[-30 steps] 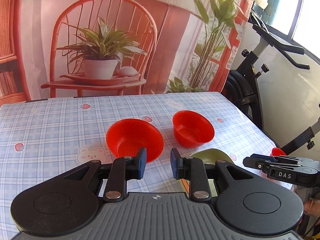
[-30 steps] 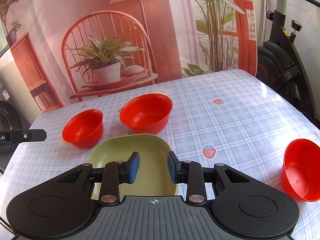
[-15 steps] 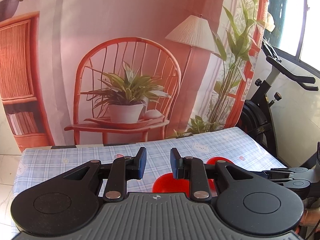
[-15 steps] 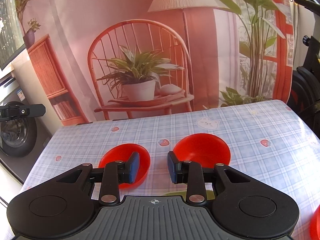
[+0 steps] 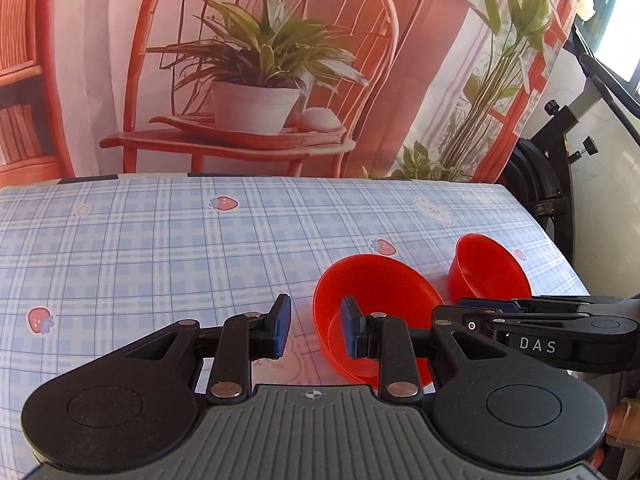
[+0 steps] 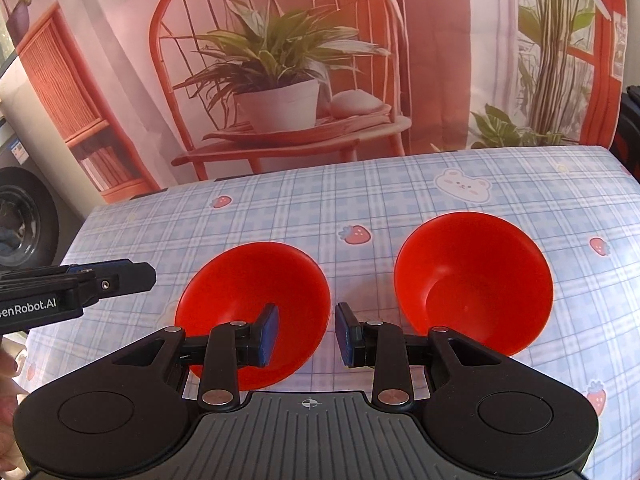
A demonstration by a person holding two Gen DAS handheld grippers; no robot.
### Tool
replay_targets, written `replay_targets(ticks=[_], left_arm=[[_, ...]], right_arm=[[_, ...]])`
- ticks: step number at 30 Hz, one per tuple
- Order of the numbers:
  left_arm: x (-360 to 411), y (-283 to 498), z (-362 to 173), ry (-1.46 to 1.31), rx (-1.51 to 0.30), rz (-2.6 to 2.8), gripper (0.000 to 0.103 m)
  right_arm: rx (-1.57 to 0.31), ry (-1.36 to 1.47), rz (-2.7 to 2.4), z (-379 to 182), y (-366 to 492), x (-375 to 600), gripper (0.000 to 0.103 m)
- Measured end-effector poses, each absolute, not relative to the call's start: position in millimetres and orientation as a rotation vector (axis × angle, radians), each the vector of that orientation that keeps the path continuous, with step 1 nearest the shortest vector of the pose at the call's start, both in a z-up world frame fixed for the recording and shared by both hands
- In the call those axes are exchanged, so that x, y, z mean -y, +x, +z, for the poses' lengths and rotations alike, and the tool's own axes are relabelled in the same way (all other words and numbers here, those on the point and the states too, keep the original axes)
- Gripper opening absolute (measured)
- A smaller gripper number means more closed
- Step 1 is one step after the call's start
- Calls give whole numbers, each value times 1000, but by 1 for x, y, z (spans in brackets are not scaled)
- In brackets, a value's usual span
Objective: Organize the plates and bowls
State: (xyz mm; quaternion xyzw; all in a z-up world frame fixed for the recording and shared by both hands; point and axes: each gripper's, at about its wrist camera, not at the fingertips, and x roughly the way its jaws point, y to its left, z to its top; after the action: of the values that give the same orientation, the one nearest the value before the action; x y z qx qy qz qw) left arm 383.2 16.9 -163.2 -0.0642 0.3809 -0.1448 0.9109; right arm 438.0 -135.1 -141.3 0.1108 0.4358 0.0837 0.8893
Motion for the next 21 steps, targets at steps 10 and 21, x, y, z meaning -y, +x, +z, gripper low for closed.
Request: replay_targets(ticks=[10,21], left_arm=[[-10,390,-189,-191,-835,-292,28],[-12,369,-178,-230,-816,-217,13]], right_arm=[[-940,230,176,-157,446,131,20],[-906,287,214,-147,430,137,10]])
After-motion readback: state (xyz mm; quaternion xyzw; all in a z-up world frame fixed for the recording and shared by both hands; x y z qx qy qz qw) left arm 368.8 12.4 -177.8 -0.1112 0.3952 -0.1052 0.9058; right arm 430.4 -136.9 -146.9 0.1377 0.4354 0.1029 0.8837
